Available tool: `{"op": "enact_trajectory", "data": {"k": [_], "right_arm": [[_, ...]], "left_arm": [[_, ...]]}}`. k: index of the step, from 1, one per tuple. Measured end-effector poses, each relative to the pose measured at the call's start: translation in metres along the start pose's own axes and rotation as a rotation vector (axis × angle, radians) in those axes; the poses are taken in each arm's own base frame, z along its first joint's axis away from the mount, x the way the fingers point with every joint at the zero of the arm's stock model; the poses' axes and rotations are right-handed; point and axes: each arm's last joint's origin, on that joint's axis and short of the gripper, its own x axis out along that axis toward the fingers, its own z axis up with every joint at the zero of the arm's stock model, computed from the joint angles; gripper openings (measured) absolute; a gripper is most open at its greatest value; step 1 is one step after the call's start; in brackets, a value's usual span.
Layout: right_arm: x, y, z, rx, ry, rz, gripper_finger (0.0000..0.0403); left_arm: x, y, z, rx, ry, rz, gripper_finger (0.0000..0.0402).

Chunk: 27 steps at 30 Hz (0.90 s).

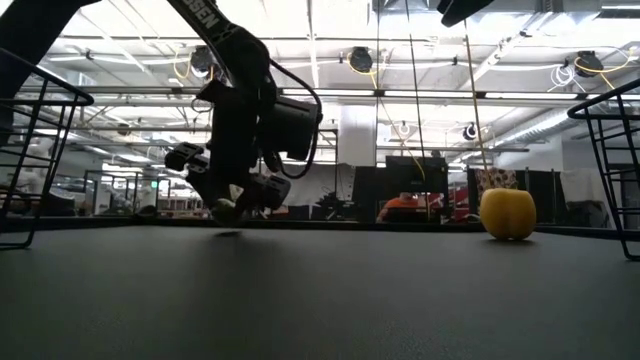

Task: Sort produce into baskets
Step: Put the cucumber into the bottom left basket

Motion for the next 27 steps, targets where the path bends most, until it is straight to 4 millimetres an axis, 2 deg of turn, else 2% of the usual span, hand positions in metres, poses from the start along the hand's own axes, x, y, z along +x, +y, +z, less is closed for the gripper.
{"op": "enact_trajectory", "data": {"k": [8,12,15,19,24,27], "right_arm": [[0.0,0.0,0.0,0.001,-0.003,0.001,0.0391],[0.0,0.0,0.0,0.002,-0.002,0.0,0.0391],[0.0,0.0,0.001,0.001,-0.002,0.0,0.0391],[0.0,0.0,0.0,0.001,-0.002,0.0,0.0391],[0.0,0.0,0.0,0.003,-0.001,0.0,0.0391],[0.0,0.0,0.0,0.007,-0.001,0.001,0.0391]], "left_arm": [[-0.006,0.003,0.003,0.031,-0.001,-0.003,0.0212],[-0.025,0.003,0.01,0.13,0.029,-0.021,0.0212],[-0.051,0.01,0.021,0.231,0.061,-0.051,0.0212],[-0.1,0.029,0.033,0.364,0.062,-0.112,0.0212],[-0.163,0.067,0.028,0.545,0.156,-0.257,0.0212],[-0.197,0.095,0.02,0.573,0.242,-0.374,0.0212]]}}
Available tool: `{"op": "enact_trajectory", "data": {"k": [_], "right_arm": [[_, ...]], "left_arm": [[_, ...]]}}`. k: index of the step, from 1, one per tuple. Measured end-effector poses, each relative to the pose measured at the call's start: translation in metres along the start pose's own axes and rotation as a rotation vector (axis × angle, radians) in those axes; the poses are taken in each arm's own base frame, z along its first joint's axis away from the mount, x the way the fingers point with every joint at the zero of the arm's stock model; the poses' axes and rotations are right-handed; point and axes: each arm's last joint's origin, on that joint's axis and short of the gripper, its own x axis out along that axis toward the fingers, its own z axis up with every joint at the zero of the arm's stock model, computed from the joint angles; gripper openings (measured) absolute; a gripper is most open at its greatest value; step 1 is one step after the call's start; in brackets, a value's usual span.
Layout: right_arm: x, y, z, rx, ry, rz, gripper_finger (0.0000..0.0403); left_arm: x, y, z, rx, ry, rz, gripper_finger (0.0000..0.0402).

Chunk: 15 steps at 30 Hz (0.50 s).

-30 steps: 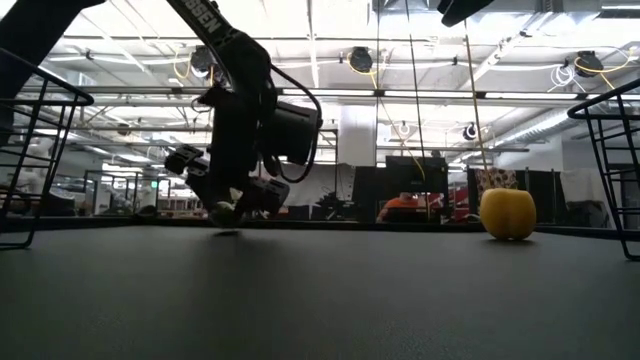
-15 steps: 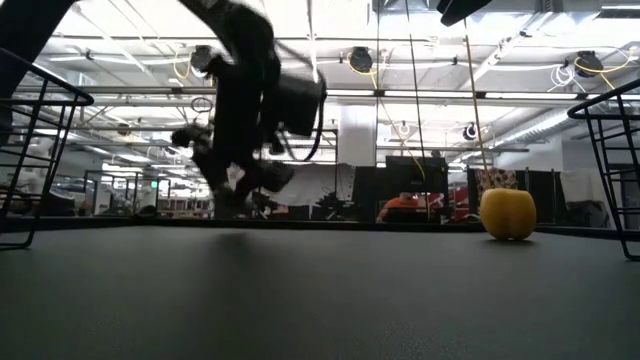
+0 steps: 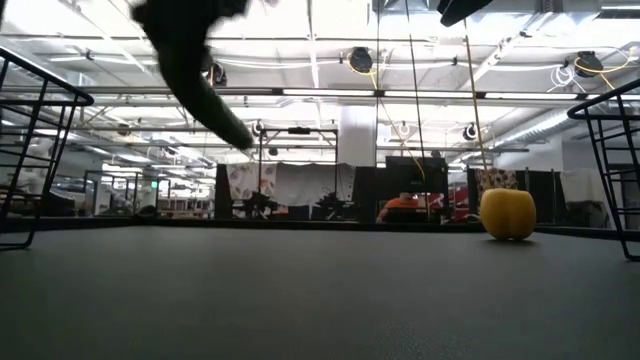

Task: Sort produce into baskets
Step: Put the cucumber into the bottom left basket

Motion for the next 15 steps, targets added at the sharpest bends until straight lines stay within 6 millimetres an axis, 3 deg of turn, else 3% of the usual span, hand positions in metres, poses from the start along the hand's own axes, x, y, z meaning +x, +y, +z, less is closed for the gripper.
{"op": "enact_trajectory", "data": {"k": [7,15], "right_arm": [[0.0,0.001,0.002,0.015,-0.009,0.01,0.0391],[0.0,0.001,0.002,0.015,-0.009,0.01,0.0391]], "left_arm": [[-0.061,0.015,-0.073,-0.081,0.031,-0.282,0.0211],[-0.092,0.014,-0.152,-0.143,0.071,-0.424,0.0211]]}}
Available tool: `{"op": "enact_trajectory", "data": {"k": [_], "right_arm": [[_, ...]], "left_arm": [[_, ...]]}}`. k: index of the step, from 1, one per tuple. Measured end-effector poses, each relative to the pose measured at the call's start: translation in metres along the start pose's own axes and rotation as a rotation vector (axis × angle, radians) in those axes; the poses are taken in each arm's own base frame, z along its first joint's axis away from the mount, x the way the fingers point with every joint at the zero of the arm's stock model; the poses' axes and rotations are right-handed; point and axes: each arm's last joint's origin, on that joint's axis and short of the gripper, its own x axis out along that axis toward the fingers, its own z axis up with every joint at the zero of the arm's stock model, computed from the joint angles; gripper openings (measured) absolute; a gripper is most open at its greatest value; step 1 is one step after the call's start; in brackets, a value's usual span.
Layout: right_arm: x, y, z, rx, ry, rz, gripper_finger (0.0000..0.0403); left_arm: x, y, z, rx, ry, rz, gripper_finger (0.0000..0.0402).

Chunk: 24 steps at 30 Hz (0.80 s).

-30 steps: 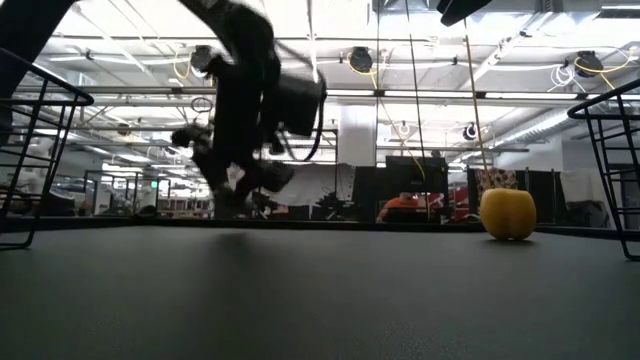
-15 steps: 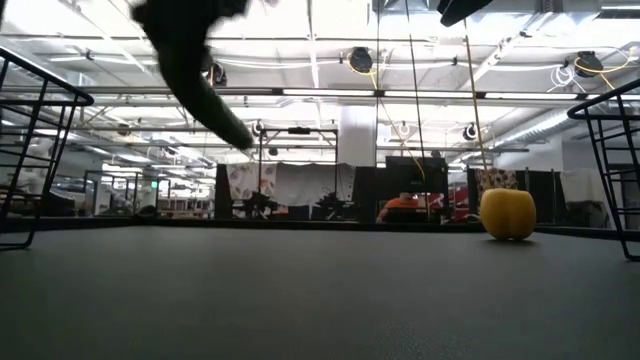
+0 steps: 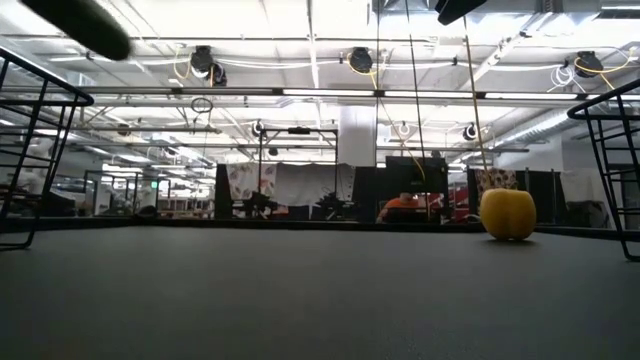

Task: Sort produce into baskets
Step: Put the cucumber into the bottom left basket

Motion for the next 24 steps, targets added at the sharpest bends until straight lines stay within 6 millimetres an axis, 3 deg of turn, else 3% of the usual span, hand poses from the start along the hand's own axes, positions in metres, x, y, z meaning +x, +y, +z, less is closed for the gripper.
{"op": "enact_trajectory", "data": {"k": [7,14,24], "right_arm": [[0.0,0.0,0.0,-0.004,0.0,0.0,0.0391],[0.0,0.0,0.0,-0.004,-0.001,-0.001,0.0391],[0.0,0.003,0.005,0.04,-0.035,0.02,0.0391]], "left_arm": [[-0.005,-0.001,-0.047,-0.091,0.046,-0.061,0.0211],[0.011,-0.004,-0.082,-0.198,0.047,0.055,0.0212],[0.049,-0.023,-0.095,-0.181,-0.015,0.209,0.0224]]}}
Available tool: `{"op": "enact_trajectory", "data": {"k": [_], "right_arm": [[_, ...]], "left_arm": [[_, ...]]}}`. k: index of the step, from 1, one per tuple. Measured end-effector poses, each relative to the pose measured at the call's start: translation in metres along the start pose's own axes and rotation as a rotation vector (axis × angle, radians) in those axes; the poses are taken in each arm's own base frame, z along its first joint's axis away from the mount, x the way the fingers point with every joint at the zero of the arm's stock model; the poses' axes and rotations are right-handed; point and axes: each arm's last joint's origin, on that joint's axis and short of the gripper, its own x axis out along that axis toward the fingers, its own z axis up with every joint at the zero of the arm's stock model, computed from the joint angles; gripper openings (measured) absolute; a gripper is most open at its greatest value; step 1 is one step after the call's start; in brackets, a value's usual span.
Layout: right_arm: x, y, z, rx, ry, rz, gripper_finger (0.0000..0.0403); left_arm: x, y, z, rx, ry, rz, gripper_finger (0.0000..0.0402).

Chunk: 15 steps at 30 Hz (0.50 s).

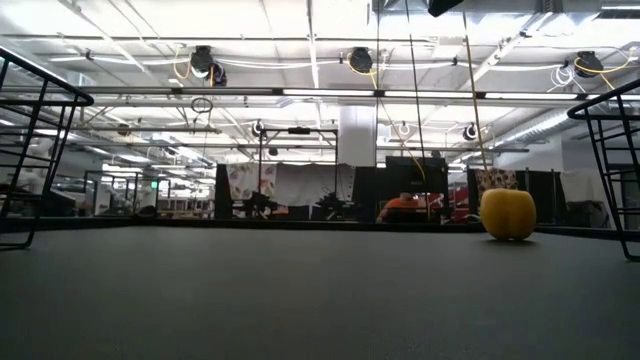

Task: Sort produce into baskets
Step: Put the cucumber into the bottom left basket

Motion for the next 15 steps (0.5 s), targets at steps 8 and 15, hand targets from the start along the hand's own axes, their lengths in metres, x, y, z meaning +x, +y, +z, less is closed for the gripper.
{"op": "enact_trajectory", "data": {"k": [8,15], "right_arm": [[0.0,0.002,0.002,0.009,-0.004,0.028,0.0391],[0.007,-0.003,0.004,0.038,0.01,0.011,0.0391]], "left_arm": [[0.017,-0.015,0.003,0.062,-0.063,0.053,0.0291],[0.012,-0.017,0.016,0.148,-0.026,0.055,0.0312]]}}
